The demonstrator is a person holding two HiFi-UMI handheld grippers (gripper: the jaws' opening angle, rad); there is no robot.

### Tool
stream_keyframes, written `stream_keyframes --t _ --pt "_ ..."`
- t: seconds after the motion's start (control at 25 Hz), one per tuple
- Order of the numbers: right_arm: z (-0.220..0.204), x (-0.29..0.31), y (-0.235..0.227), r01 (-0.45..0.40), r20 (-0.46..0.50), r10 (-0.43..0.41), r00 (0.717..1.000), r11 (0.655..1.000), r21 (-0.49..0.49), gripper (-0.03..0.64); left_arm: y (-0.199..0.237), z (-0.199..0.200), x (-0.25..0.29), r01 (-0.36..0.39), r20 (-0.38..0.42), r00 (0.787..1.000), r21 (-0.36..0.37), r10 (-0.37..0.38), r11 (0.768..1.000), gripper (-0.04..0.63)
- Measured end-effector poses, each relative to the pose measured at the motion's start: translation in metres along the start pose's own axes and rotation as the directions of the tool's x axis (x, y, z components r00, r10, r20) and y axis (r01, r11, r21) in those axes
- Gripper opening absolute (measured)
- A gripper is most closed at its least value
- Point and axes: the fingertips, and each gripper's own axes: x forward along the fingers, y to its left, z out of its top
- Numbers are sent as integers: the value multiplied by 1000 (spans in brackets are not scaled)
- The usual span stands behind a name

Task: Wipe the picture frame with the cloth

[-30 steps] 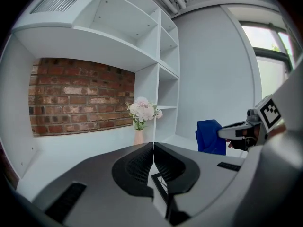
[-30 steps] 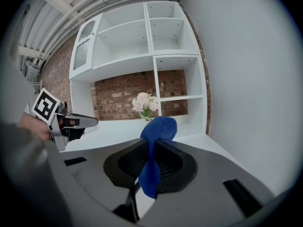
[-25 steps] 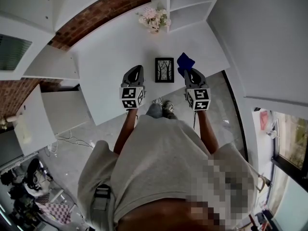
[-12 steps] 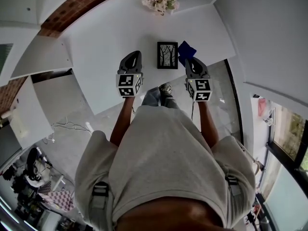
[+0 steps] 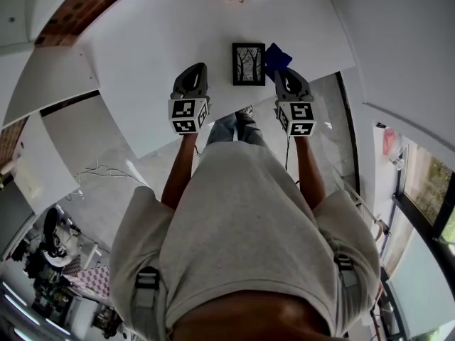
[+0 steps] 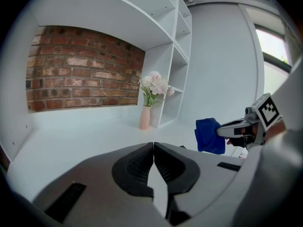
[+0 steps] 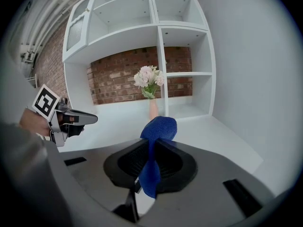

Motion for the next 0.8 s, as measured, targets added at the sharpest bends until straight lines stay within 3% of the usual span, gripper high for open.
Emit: stream_keyframes --t 0.8 --pt "28 85 101 -235 -13 235 972 971 -45 60 26 -9 -15 -67 0 998 -52 67 996 18"
